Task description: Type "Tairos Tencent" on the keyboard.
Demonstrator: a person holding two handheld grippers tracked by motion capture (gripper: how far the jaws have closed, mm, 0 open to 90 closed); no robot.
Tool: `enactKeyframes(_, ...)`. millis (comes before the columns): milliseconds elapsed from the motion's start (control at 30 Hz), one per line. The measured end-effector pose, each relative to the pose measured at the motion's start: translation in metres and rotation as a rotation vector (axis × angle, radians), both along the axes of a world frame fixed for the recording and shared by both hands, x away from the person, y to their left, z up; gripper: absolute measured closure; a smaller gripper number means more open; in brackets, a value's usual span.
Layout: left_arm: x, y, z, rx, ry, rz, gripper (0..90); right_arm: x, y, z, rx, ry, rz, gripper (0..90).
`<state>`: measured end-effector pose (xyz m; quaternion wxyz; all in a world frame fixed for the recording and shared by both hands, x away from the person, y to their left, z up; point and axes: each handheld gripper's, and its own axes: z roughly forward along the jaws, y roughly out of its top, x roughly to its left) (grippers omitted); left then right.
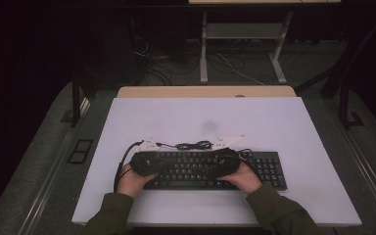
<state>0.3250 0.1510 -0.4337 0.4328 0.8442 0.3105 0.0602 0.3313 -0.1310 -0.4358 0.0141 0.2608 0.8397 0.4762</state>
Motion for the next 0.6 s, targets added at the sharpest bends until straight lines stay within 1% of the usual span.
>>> enactKeyframes(167,-0.0015,0.0010,0.0013,-0.005,0.003,0.000,89.0,-0.0001,-0.0002,0.0003,0.001,0.001,0.001,29.4)
enactKeyframes(300,-0.0035,0.0028,0.0029,-0.009,-0.001,0.005,85.9,-0.0003,-0.0002,0.0005,0.004,0.000,0.004,31.2)
enactKeyframes(500,-0.0074,0.0055,0.0049,-0.008,-0.004,0.020,77.2,-0.0009,0.0001,0.0008,0.005,0.003,0.018,36.4)
enactKeyframes(600,-0.0088,0.0072,0.0050,-0.010,-0.001,0.030,70.1,-0.0017,0.0007,0.0012,0.011,0.012,0.022,39.9)
